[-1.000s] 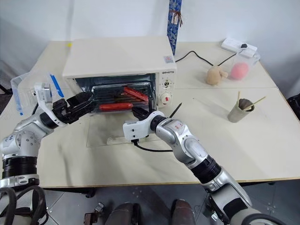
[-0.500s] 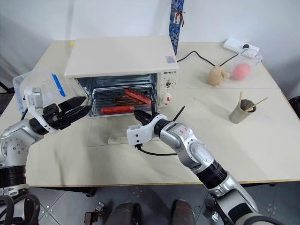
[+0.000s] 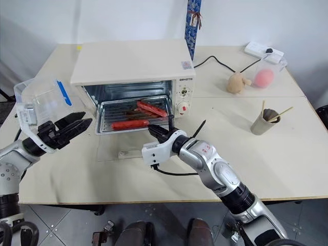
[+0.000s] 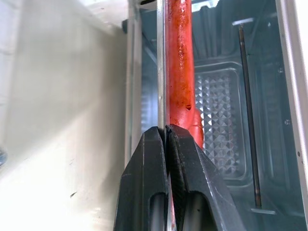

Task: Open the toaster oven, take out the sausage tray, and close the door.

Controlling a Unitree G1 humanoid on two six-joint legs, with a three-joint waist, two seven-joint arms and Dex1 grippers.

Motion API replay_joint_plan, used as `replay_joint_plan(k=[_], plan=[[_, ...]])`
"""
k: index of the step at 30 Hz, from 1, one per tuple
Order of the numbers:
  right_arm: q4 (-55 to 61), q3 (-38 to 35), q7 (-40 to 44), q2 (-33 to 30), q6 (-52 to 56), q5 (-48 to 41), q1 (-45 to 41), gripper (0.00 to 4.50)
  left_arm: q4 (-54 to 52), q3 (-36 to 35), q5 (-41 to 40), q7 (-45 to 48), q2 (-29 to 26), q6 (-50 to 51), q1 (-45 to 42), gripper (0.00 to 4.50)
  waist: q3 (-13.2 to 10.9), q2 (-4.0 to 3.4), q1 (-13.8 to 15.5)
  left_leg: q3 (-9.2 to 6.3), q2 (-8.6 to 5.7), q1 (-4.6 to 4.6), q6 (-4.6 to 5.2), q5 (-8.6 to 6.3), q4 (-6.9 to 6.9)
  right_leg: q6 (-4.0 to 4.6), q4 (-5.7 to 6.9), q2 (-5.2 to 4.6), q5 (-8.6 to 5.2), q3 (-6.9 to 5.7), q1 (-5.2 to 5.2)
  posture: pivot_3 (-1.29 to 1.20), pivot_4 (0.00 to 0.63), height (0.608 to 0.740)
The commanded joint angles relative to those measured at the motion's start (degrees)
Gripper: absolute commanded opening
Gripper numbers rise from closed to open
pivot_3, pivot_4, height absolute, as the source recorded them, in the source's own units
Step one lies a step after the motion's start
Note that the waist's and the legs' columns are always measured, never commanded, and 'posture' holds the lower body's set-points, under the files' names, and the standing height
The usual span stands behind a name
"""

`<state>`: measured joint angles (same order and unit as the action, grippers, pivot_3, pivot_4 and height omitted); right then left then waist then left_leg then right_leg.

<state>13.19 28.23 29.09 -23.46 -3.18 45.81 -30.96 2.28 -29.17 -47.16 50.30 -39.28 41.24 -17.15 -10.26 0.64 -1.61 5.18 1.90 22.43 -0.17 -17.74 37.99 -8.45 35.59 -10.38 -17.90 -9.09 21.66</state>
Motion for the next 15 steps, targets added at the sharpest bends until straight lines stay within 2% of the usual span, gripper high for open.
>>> replay_joint_plan(k=[1,15], plan=[[5.1,-2.9,-1.5,-0.5,-2.5,-1.3,-0.2,0.01,-3.4,-2.3,-2.4,-0.9,-0.4,0.4,0.9,4.5,0.0,0.0,0.0,0.0,0.0,0.0,0.0,0.0,0.01,0.0,0.0,0.0,0.0,0.0,0.0,0.0,0.15,0.74],[9.6,-4.7,2.9,-2.9,-5.5,-5.0,3.2,0.01,-8.3,-2.1,-7.0,-5.5,1.6,4.5,5.9,4.5,0.0,0.01,0.0,0.06,0.03,-0.07,0.0,0.0,0.05,0.0,0.0,0.0,0.0,0.05,-0.04,0.0,0.15,0.74]])
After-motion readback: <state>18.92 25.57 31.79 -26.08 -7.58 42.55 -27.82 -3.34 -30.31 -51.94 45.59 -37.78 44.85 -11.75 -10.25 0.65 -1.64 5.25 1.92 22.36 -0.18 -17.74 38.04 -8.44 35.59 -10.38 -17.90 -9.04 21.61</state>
